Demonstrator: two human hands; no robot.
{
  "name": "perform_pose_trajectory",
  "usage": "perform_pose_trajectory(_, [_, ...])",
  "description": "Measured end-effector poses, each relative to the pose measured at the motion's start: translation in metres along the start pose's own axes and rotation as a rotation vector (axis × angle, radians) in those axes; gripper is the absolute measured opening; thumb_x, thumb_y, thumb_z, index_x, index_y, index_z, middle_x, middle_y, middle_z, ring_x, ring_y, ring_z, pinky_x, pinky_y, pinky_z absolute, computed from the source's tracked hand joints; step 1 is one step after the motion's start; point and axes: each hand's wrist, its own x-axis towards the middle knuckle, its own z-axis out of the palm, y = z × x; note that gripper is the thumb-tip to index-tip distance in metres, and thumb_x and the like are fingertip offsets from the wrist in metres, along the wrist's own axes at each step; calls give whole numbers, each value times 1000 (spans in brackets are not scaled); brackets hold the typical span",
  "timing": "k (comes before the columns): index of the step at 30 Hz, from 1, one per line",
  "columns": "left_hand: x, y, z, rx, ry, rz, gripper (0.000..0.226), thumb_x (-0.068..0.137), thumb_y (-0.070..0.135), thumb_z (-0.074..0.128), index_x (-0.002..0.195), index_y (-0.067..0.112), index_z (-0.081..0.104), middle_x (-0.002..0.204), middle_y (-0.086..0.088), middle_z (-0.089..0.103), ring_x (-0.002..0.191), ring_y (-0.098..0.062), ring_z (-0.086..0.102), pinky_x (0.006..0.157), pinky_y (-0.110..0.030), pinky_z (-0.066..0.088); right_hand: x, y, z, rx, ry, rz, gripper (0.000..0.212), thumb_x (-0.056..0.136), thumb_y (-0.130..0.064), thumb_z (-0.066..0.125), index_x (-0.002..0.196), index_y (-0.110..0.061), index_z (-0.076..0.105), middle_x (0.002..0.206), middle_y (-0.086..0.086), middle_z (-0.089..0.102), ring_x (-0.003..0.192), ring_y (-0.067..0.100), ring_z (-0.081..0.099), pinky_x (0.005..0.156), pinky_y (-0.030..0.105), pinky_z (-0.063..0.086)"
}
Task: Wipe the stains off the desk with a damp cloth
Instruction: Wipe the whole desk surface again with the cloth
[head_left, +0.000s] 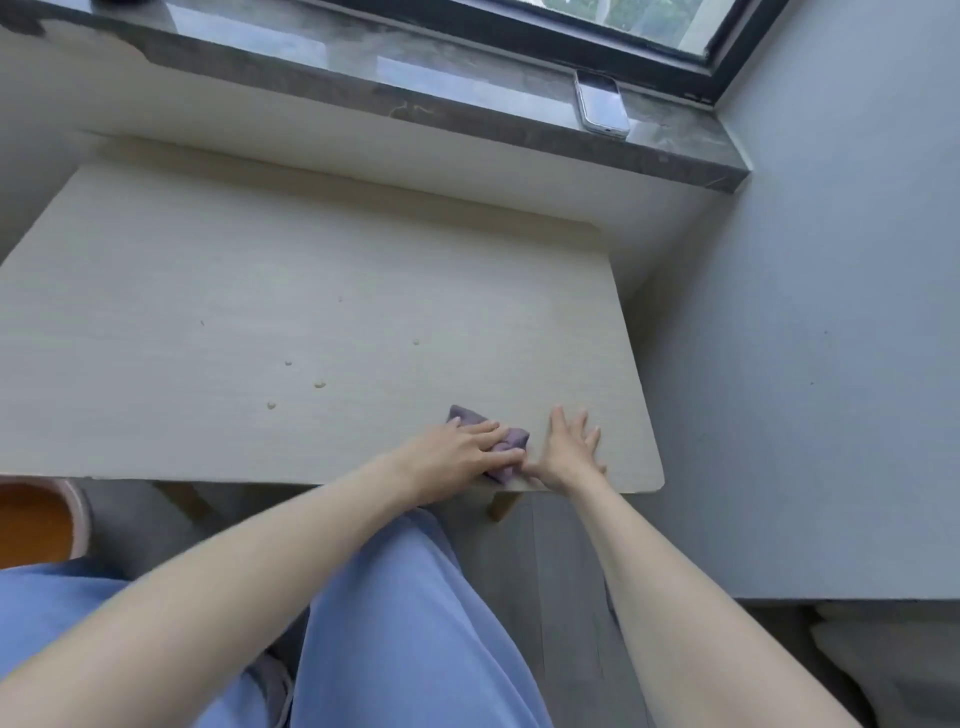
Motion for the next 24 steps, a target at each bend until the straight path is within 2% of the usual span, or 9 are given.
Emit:
perform_pose_trajectory(2, [-1, -26, -9, 127, -78, -4, 45, 97, 20, 35, 142, 28, 37, 148, -7, 38, 135, -18, 40, 93, -39, 42, 1, 1, 1, -13, -11, -1, 111, 76, -51, 70, 152, -23, -6, 157, 6, -20, 145, 33, -13, 111, 59, 12])
perform_pose_trajectory(5, [11, -34, -19, 45, -106, -420, 55, 99, 10, 29, 148, 33, 20, 159, 0, 11, 146, -13, 12, 110, -46, 19, 2, 2, 3, -17, -24, -2, 111, 78, -50, 69, 151, -23, -10, 156, 6, -23, 144, 33, -15, 111, 59, 10])
perform_pose_trajectory(7, [20, -11, -15, -42, -64, -499, 57, 97, 10, 31, 149, 32, 20, 159, 0, 9, 146, -15, 7, 111, -49, 15, 3, 3, 3, -25, -29, 15, 110, 79, -51, 68, 150, -24, -11, 156, 5, -24, 144, 32, -16, 112, 58, 10])
perform_pose_trajectory(12, [11, 1, -9, -131, -117, -298, 55, 99, 11, 35, 148, 33, 24, 158, 2, 12, 146, -14, 11, 111, -42, 20, 4, 2, 1, -13, -41, -5, 110, 77, -55, 66, 151, -22, -9, 156, 7, -22, 145, 32, -15, 113, 55, 10])
perform_pose_trajectory(17, [41, 24, -5, -305, 43, -718, 71, 86, -6, 35, 147, 30, 27, 158, 2, 13, 146, -13, 8, 116, -46, 5, 10, 21, -29, 69, 81, 3, 82, 89, -51, 55, 147, -6, 18, 156, 21, -11, 144, 32, 1, 113, 38, 20])
perform_pose_trajectory(18, [47, 38, -5, -296, 39, -710, 71, 86, -5, 37, 148, 29, 27, 158, 2, 12, 146, -14, 7, 115, -46, 6, 14, 30, -36, 81, 149, 42, 76, 91, -48, 52, 146, -6, 21, 156, 22, -11, 143, 33, 5, 111, 39, 24])
perform_pose_trajectory(20, [48, 64, 1, -253, -10, -481, 70, 86, -4, 39, 147, 29, 28, 158, 4, 14, 146, -14, 8, 113, -42, 12, 24, 50, -46, 87, 227, 119, 74, 93, -44, 51, 147, -6, 19, 156, 20, -12, 142, 33, 7, 111, 40, 24])
perform_pose_trajectory(22, [36, 67, 6, -221, -56, -256, 72, 85, -5, 40, 147, 30, 27, 158, 4, 15, 146, -14, 8, 111, -39, 16, 32, 65, -49, 141, 186, 191, 84, 91, -46, 52, 151, -7, 8, 157, 17, -15, 145, 33, -1, 116, 42, 14])
perform_pose_trajectory(24, [37, 49, 10, -237, -69, -264, 66, 91, 2, 43, 147, 32, 26, 157, 5, 16, 146, -13, 9, 114, -40, 15, 36, 73, -46, 191, 93, 221, 95, 89, -51, 54, 151, -8, -4, 157, 14, -14, 145, 32, -8, 118, 43, 5])
